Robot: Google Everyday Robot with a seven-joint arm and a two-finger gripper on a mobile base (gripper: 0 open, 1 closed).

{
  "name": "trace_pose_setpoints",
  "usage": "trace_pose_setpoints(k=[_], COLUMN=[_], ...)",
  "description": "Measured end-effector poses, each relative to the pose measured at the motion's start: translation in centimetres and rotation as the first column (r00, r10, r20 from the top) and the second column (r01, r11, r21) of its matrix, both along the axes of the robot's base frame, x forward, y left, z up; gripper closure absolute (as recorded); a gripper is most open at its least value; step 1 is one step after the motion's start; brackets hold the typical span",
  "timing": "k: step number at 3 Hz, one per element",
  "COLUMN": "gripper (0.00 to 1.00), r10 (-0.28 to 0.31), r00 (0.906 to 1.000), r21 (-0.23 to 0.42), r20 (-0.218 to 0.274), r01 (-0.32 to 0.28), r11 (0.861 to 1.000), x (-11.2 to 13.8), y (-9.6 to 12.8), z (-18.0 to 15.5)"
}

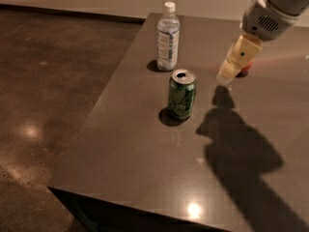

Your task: Knock blue plastic bottle over

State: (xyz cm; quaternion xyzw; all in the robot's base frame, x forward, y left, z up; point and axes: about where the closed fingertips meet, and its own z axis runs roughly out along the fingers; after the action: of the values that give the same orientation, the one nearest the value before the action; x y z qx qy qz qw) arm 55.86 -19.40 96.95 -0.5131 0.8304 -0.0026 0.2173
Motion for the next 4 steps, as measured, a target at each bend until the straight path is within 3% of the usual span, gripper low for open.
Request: trace_pose_setpoints(k=[2,4], gripper=[0.00,0.00], r10=[-0.097,-0.137], r00=[0.9919,0.9733], r21=[0.101,0.247], r20=[0.082,0.184], r01=[0.089,0.089], r11=[0.991,0.965], x=[7.9,14.0], y=[0.9,5.6], z=[0.8,0.4])
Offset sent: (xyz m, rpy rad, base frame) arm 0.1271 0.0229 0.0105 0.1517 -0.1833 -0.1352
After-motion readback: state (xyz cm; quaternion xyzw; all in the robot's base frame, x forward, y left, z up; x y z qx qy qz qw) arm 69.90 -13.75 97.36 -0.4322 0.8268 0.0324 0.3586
